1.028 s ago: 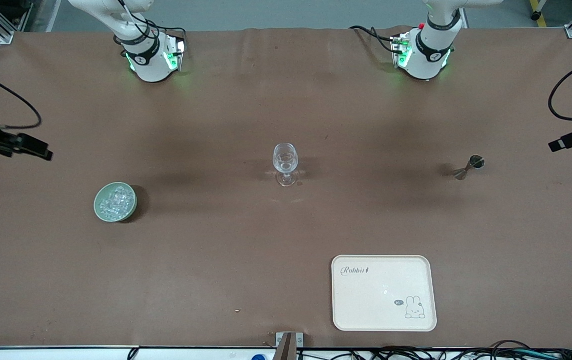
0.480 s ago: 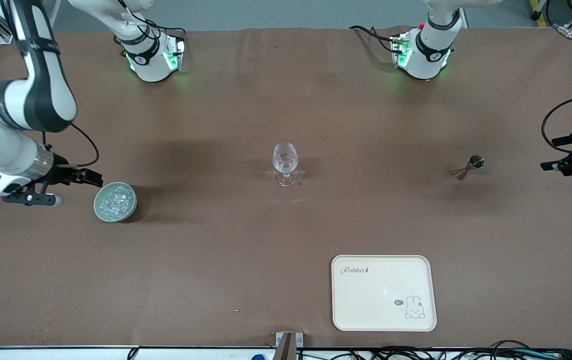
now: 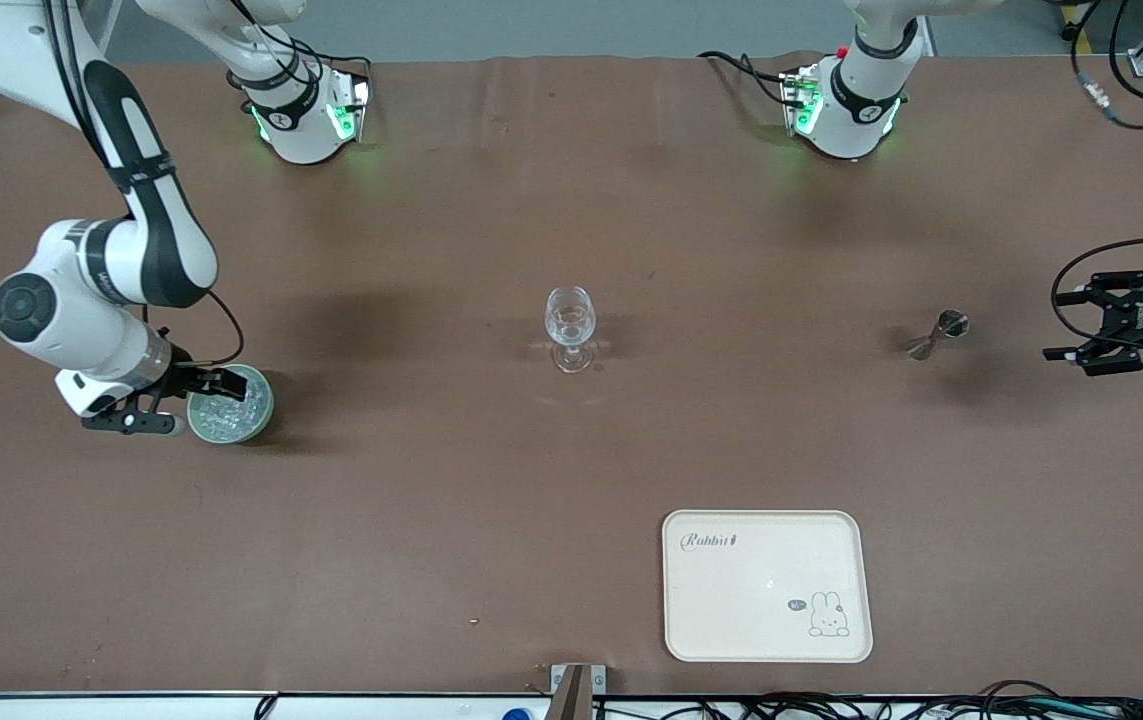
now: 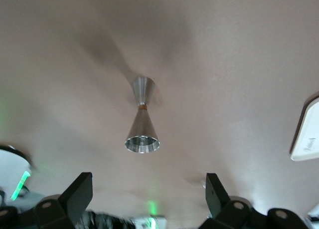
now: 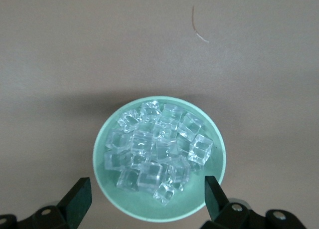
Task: Pour wine and add ice with both arms
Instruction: 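Grasp an ice cube with the right gripper while the left gripper grasps the jigger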
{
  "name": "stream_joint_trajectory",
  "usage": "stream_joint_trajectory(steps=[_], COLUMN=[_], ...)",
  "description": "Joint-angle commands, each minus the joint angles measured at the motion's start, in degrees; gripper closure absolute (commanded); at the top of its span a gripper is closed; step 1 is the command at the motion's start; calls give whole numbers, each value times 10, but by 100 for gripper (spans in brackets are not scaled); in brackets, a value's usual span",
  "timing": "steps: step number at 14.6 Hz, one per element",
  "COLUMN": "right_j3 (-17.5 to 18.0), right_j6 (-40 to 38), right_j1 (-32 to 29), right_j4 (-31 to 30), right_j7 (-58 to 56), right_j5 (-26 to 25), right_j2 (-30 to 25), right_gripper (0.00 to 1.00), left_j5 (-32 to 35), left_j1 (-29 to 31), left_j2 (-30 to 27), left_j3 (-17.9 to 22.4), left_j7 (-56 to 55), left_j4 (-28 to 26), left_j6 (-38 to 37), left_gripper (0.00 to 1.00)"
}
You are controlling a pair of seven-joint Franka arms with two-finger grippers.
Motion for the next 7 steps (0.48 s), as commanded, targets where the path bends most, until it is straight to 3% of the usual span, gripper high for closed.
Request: stream_joint_trajectory(steps=[1, 3, 7], right_j3=[-1, -1, 0], right_j6=[17, 17, 31], right_j1=[1, 3, 3], right_j4=[-23, -24, -24], right_j7=[0, 0, 1], right_j5=[-14, -14, -14], right_j2=[-5, 0, 14], right_gripper=[13, 26, 38], left_j5=[-65, -83, -90], left_j1=[19, 22, 22], left_j2=[30, 50, 68], left_j3=[10, 12, 13], left_j7=[-4, 4, 35], left_j4=[-9, -16, -44], left_j6=[-27, -26, -4], left_gripper=[0, 0, 0])
